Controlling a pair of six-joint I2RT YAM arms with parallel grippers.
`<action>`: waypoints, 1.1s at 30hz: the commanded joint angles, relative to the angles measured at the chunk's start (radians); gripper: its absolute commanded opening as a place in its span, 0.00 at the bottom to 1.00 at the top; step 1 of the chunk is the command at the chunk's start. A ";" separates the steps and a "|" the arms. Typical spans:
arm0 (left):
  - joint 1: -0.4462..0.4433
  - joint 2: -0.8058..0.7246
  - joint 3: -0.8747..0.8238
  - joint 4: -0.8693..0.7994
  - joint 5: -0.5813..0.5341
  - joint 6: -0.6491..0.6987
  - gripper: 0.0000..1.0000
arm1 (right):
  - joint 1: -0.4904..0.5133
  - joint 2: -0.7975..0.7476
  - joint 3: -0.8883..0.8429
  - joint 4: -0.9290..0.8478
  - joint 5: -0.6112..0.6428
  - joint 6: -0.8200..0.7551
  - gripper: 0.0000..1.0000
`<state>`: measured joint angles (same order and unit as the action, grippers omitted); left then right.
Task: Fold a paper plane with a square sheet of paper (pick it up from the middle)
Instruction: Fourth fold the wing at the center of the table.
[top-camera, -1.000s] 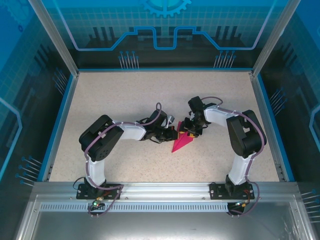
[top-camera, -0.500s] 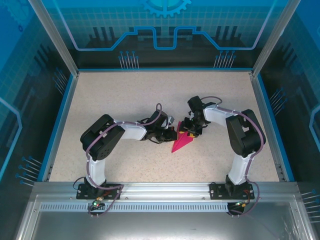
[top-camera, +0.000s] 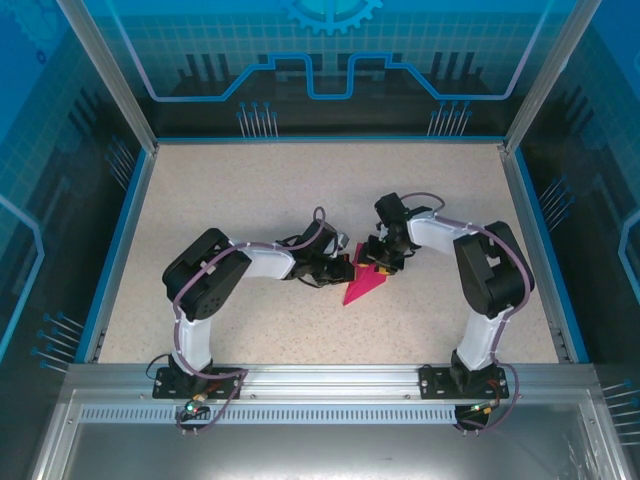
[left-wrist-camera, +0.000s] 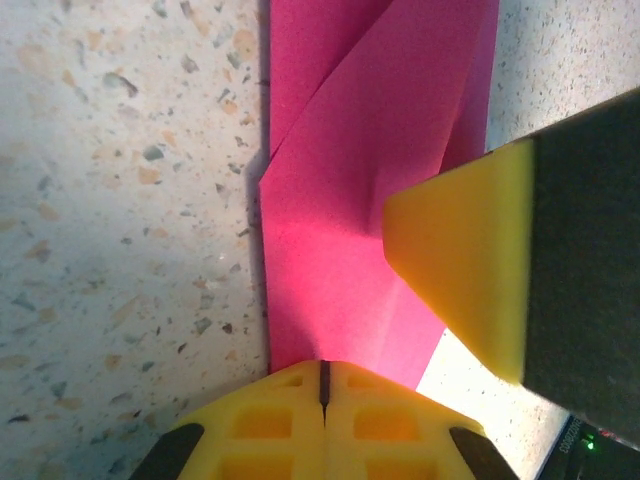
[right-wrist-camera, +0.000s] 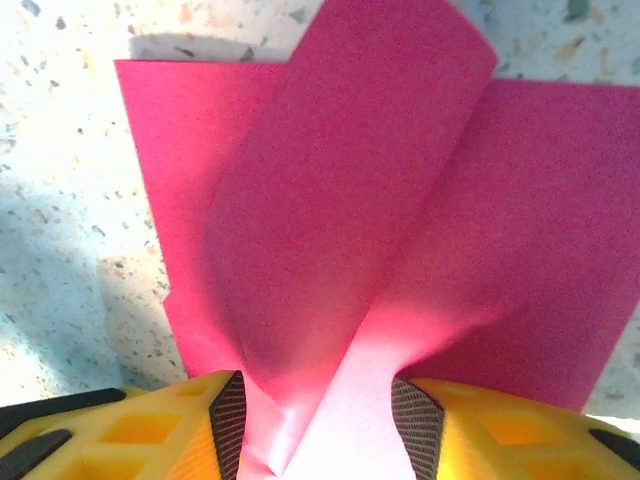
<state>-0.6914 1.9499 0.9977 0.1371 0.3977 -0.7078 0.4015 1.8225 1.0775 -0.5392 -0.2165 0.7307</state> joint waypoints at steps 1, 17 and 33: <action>-0.015 0.033 0.006 -0.112 -0.049 0.033 0.00 | 0.016 -0.036 -0.058 0.015 0.062 -0.029 0.50; -0.023 0.052 -0.004 -0.159 -0.079 0.047 0.00 | 0.001 -0.160 -0.190 0.275 -0.185 -0.139 0.12; -0.022 0.066 0.011 -0.267 -0.097 0.100 0.00 | -0.032 -0.030 -0.240 0.317 -0.129 -0.174 0.05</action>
<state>-0.7025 1.9553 1.0340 0.0631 0.3660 -0.6449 0.3954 1.7699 0.8837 -0.2241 -0.3878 0.5747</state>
